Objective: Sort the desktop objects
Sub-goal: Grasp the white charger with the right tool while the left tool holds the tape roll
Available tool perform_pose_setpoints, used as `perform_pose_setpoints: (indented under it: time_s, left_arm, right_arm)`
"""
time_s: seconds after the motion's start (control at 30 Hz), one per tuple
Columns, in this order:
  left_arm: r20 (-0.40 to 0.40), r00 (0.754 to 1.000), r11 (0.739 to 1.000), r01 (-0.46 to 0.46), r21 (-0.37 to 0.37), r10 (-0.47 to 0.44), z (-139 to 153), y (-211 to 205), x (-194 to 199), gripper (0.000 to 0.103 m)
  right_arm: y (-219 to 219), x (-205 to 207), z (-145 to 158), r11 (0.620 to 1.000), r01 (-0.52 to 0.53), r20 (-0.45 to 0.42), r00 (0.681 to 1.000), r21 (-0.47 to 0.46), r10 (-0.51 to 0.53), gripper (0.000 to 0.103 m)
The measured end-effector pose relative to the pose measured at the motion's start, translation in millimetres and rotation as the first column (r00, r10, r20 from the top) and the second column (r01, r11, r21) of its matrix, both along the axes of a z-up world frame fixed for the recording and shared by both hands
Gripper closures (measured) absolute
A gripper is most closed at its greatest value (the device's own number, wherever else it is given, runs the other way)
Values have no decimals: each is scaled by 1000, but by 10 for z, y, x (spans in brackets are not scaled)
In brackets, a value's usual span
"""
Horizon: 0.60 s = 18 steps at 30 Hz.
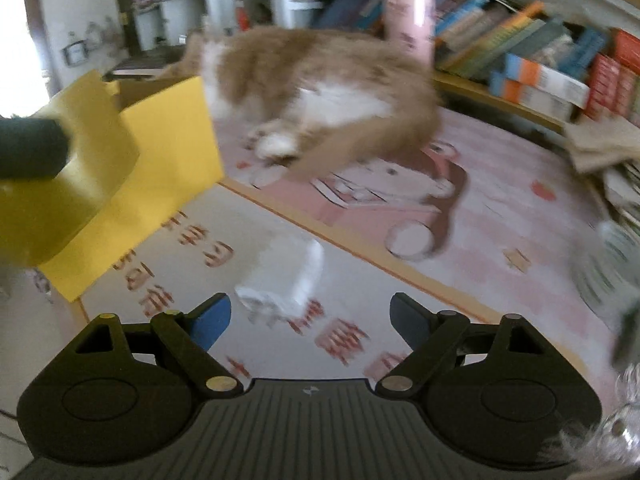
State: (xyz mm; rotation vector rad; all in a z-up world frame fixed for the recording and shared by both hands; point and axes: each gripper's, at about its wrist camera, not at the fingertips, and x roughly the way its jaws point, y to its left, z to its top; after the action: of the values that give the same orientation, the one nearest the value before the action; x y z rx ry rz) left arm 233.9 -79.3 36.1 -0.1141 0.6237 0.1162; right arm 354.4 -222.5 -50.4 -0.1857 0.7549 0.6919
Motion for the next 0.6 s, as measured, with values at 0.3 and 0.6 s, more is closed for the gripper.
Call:
perform_pose_setpoints:
  time_s: [0.3, 0.6]
  left_arm:
    - [20, 999, 1000, -27, -13, 28, 103, -20, -204, 15]
    - [30, 999, 999, -23, -35, 24, 110, 23, -281, 15]
  right_arm:
    - [320, 202, -178, 998, -56, -26, 998, -18, 55, 50]
    - [255, 113, -159, 999, -36, -20, 999, -16, 36, 60]
